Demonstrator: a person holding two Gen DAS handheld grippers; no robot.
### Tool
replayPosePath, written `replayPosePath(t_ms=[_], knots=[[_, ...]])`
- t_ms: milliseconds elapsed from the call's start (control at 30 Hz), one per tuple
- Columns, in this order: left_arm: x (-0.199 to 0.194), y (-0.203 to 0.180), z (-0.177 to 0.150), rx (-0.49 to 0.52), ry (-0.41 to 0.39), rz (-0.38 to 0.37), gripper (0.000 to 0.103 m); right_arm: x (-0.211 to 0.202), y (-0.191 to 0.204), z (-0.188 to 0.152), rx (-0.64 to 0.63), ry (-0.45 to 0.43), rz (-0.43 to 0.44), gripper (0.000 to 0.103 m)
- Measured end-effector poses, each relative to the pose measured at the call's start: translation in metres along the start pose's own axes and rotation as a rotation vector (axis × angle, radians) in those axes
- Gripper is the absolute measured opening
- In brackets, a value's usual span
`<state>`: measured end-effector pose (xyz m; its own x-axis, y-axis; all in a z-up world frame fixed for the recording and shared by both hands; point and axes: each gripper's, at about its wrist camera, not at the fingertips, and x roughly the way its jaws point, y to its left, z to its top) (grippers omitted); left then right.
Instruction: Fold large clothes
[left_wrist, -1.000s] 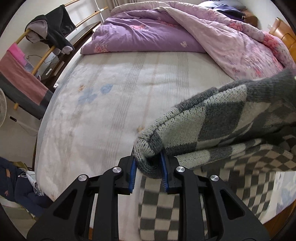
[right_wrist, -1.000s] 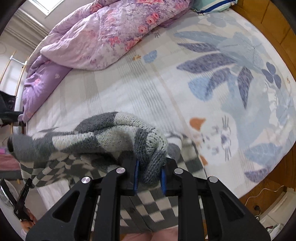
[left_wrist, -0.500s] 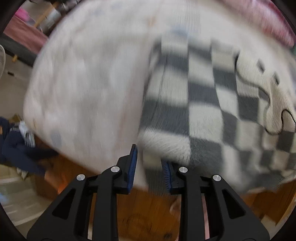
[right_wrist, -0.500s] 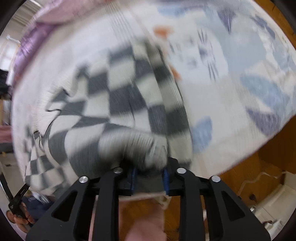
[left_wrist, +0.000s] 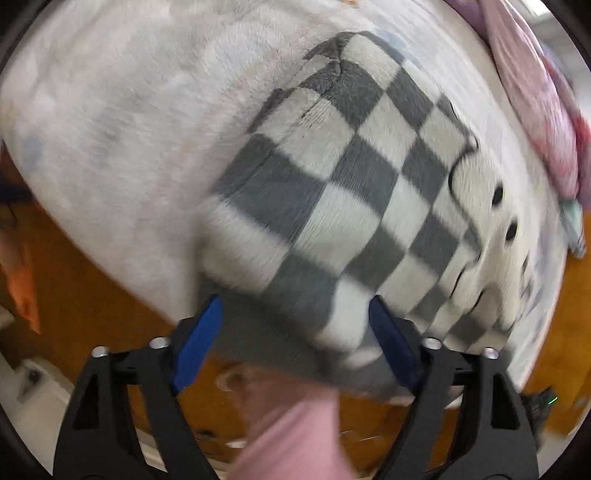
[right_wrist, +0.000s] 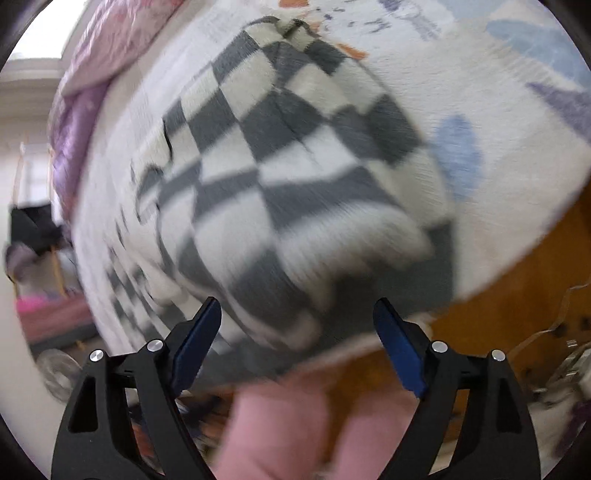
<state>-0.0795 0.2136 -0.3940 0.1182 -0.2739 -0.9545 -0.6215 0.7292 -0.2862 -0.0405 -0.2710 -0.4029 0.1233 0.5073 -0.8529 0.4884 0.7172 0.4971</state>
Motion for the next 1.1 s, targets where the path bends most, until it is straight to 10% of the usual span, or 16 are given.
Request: replayPosePath(t_ms=[33, 67, 300, 367, 433, 500, 567, 833, 1100], knots=[[0.008, -0.002, 0.005, -0.016, 0.031, 0.007, 0.015, 0.007, 0.003, 0.005, 0.014, -0.01, 0.023, 0.031], [0.013, -0.004, 0.008, -0.016, 0.055, 0.04, 0.012, 0.017, 0.004, 0.009, 0.039, 0.017, 0.0, 0.014], [0.01, 0.0, -0.012, 0.085, 0.075, 0.222, 0.011, 0.032, -0.02, -0.013, 0.171, 0.098, -0.15, 0.013], [0.017, 0.008, -0.014, 0.079, 0.098, 0.226, 0.014, 0.045, -0.032, -0.012, 0.203, 0.105, -0.175, 0.025], [0.018, 0.006, -0.011, 0.102, 0.125, 0.255, 0.031, 0.048, -0.034, -0.006, 0.233, 0.139, -0.24, 0.061], [0.006, -0.006, -0.007, 0.17, 0.118, 0.31, 0.064, 0.036, -0.029, -0.002, 0.22, 0.137, -0.264, 0.07], [-0.009, -0.017, -0.004, 0.236, 0.09, 0.33, 0.074, 0.01, -0.021, 0.0, 0.151, 0.115, -0.271, 0.084], [-0.045, -0.038, 0.052, 0.254, 0.044, 0.35, 0.076, -0.064, -0.009, 0.045, 0.062, -0.047, -0.273, 0.085], [-0.023, -0.084, 0.13, 0.248, -0.018, 0.323, 0.076, -0.03, 0.032, 0.168, -0.038, -0.064, -0.216, 0.084]])
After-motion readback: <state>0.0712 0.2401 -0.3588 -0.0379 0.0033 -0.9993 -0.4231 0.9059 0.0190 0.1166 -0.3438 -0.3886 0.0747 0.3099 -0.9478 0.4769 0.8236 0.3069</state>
